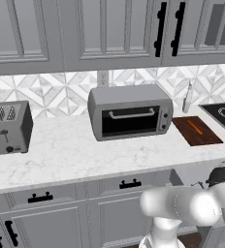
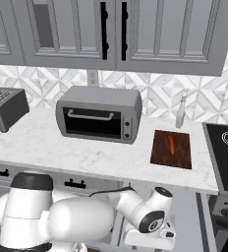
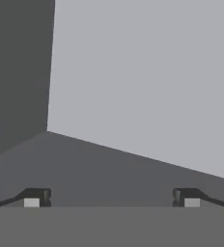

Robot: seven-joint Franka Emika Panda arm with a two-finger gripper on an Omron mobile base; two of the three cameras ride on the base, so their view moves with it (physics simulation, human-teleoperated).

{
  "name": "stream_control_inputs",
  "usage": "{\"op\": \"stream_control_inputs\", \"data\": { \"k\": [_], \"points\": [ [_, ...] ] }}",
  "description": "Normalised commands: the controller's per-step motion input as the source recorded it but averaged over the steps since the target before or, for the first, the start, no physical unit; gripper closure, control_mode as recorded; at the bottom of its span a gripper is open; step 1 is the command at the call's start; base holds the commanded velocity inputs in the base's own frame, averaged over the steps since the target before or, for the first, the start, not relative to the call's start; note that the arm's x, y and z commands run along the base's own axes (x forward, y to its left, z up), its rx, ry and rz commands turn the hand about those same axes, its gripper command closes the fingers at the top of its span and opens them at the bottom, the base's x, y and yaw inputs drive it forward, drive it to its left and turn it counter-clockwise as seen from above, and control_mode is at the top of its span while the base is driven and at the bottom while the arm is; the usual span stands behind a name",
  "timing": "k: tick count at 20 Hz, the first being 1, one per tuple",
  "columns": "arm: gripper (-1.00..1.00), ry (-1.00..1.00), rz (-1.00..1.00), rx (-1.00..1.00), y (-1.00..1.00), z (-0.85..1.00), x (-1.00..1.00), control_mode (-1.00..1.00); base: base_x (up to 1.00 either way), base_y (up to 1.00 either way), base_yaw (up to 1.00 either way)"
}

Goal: Place the appropriate cutting tool for cutting the carrot skin on the cutting board.

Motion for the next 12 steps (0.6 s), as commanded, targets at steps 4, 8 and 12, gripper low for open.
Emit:
{"op": "stream_control_inputs", "data": {
  "k": [4, 8, 12],
  "points": [
    [-1.0, 0.0, 0.0, 0.01, 0.04, 0.14, 0.59, -1.0, 0.0, 0.0, 0.0],
    [-1.0, 0.0, 0.02, 0.02, 0.0, 0.2, 1.0, -1.0, 0.0, 0.0, 0.0],
    [-1.0, 0.0, 0.04, 0.01, -0.04, 0.07, 0.86, -1.0, 0.0, 0.0, 0.0]
  ]
}}
